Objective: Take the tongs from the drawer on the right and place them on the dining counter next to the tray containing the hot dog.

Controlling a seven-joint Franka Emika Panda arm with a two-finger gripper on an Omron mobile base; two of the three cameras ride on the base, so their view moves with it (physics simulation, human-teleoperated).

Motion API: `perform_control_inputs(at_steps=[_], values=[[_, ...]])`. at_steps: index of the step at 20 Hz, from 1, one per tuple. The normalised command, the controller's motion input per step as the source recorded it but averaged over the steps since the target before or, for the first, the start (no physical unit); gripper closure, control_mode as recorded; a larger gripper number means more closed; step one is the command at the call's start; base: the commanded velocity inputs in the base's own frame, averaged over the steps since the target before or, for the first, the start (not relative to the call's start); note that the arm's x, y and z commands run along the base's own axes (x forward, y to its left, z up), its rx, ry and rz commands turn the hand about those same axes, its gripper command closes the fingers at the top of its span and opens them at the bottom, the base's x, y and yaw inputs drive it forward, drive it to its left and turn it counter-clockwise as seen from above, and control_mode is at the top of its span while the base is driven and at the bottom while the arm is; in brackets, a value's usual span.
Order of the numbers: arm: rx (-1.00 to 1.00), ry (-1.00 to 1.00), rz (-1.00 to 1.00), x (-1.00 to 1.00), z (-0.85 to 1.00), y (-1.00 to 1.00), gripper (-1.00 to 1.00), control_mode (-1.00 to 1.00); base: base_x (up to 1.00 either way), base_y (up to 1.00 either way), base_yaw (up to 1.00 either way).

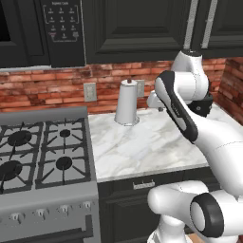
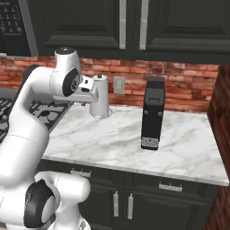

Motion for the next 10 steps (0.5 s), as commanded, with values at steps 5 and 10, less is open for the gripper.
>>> perform_control_inputs(at_steps=[5, 10], values=[[-0.02, 0.00, 0.00, -0.01, -0.01, 0.00, -1.00, -1.00, 0.00, 0.00, 0.00], [0.00, 0.00, 0.00, 0.00, 0.00, 0.00, -1.00, -1.00, 0.00, 0.00, 0.00]])
